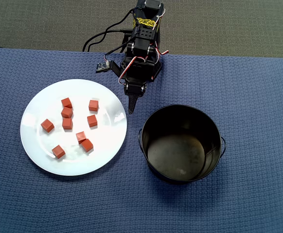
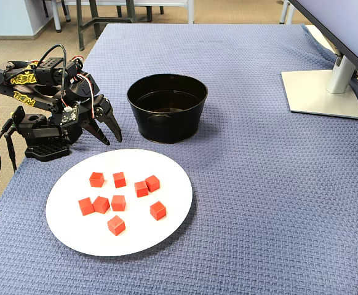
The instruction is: Pick up the red cubes from the white plate and place them in the black recipient
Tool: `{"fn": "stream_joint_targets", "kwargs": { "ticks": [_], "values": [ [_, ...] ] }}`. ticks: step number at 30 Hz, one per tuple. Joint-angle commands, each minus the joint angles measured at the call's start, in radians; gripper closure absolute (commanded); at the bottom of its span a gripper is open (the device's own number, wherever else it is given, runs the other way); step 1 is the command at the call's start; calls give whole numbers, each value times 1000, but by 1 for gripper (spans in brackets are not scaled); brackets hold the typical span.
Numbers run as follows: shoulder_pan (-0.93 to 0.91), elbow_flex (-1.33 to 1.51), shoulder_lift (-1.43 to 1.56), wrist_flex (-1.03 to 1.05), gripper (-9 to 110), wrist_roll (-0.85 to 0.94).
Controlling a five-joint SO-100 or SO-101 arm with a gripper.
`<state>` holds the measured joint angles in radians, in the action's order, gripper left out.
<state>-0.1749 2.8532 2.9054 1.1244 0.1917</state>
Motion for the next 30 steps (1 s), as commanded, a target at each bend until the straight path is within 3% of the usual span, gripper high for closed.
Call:
{"fn": "stream_joint_targets", "kwargs": {
  "ticks": [1,13,21,25,30],
  "values": [
    [80,-15,-21,-9,92,268],
    [77,-32,-31,-9,92,270],
    [51,-327,-178,192,88,301],
    [3,-413,-310,259,87,517],
    [-192,-541,-522,235,88,824]
  ]
}}
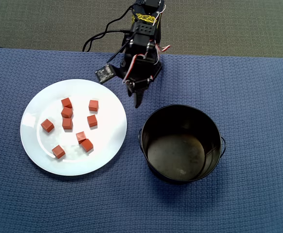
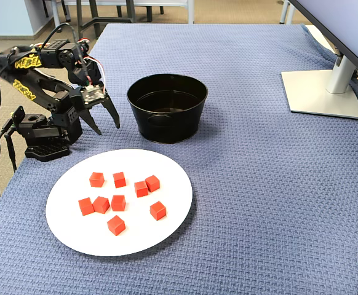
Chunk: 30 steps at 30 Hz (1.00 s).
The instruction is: Pick up the red cubes from the white plate and place them in the black recipient
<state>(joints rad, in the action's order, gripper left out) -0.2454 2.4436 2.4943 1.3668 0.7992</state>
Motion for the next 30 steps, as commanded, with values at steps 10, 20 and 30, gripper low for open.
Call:
{"fn": "stream_joint_targets", "kwargs": {
  "ticks": [10,20,30],
  "values": [
    [-465,-144,-373,-345,84,244],
    [-574,-337,-692,-319,84,-235],
    [-532,-308,-646,-284,83,-236]
  ]
}}
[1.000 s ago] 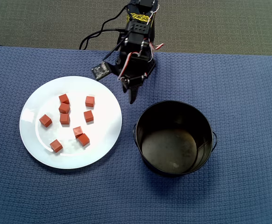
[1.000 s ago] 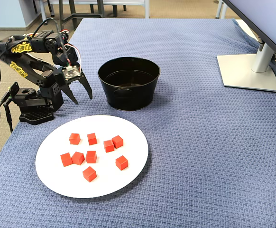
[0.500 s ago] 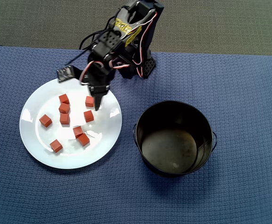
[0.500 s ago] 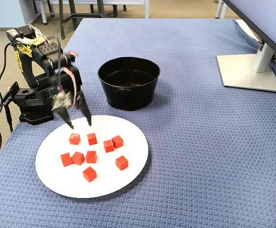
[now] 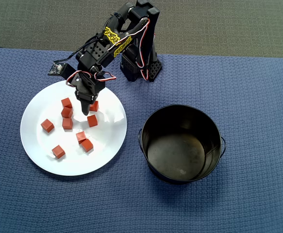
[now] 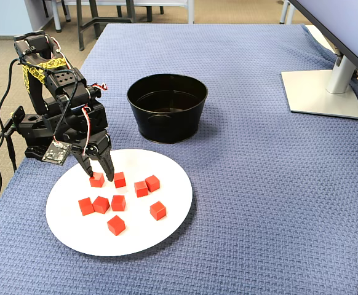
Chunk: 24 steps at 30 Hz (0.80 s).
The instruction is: Pick up the red cubes from the white plate and place them in the black recipient
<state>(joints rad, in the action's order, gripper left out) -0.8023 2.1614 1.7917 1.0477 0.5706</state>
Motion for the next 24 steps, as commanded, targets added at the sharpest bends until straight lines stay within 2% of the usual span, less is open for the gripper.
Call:
{"fn": "stream_joint_targets", "kwargs": {
  "ticks": [1,6,11,19,24],
  "values": [
    [29,-25,72,44,83,-6],
    [61,-29,173,147,83,-9],
    [71,40,219,156,83,54],
    [-5,132,195,69,84,245],
    [-37,120,130,11,84,287]
  ]
}}
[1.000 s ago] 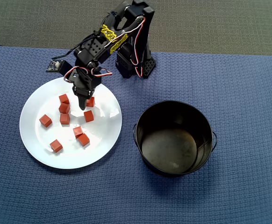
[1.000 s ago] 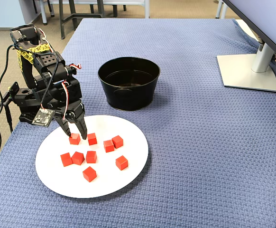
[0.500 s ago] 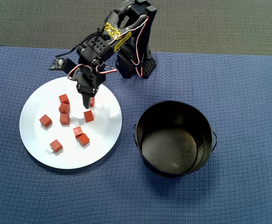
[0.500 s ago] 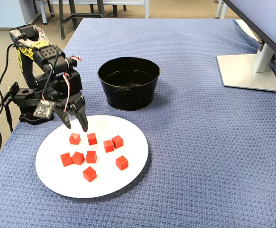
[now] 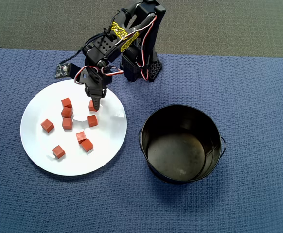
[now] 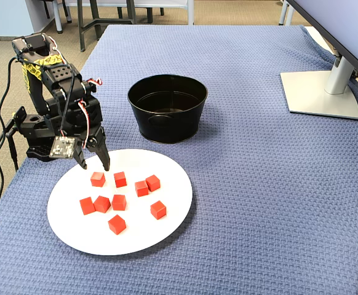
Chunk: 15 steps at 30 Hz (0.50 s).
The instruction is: Pick up the red cubes from the white plate and place them in the black recipient
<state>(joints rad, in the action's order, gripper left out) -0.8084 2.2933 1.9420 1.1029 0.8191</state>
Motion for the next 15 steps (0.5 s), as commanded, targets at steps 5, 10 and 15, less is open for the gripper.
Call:
{"fn": "stream_joint_targets", "kwargs": {
  "ticks": [5,10,15],
  "values": [
    [-54,-35,-114,-106,84,49],
    [-58,-57,-164,-140,85,51],
    [-57,-48,-155,-169,91,43]
  ]
}}
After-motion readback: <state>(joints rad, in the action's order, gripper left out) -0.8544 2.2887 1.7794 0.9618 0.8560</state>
